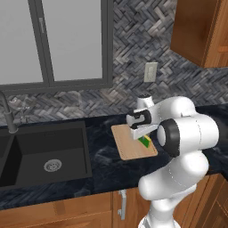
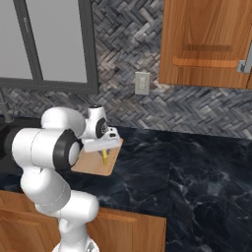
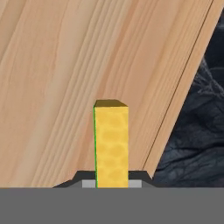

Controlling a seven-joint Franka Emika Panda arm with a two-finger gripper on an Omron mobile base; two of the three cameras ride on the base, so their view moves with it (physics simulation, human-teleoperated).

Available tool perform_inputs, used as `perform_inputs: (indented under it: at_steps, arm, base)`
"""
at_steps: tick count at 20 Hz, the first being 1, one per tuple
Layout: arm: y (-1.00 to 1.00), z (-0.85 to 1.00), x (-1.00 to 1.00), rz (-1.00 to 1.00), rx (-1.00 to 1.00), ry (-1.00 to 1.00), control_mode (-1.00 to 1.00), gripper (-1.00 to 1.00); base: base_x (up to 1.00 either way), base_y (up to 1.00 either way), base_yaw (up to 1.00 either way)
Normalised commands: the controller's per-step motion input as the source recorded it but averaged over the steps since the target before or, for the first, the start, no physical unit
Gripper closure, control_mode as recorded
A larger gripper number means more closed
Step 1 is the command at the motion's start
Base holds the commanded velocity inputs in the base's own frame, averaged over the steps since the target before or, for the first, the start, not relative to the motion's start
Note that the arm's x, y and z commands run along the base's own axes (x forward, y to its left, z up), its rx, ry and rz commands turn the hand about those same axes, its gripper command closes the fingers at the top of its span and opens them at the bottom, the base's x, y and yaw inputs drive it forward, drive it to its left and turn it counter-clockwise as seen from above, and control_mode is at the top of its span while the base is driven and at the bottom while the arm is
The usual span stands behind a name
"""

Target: Pick up the sponge from the counter and clean the cutting board by briefly scrubbing or pressing down on the cutting board. Once finished, release the sponge.

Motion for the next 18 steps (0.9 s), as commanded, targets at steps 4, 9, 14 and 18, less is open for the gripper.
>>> perform_inputs:
  at_steps: [4, 9, 14, 18]
  arm:
    - [-0.02, -0.15, 0.4, 0.04, 0.0, -0.1, -1.0, 1.0]
    - [-0.01, -0.11, 0.44, 0.02, 0.0, -0.05, -1.0, 1.0]
    - [0.0, -0.06, 0.51, 0.01, 0.0, 0.0, -1.0, 1.0]
    - [0.0, -0.02, 0.51, 0.02, 0.0, 0.0, -1.0, 1.0]
  base:
    - [0.0, 0.0, 0.0]
    - [0.0, 0.0, 0.0]
    - [0.0, 0.0, 0.0]
    - [0.0, 0.0, 0.0]
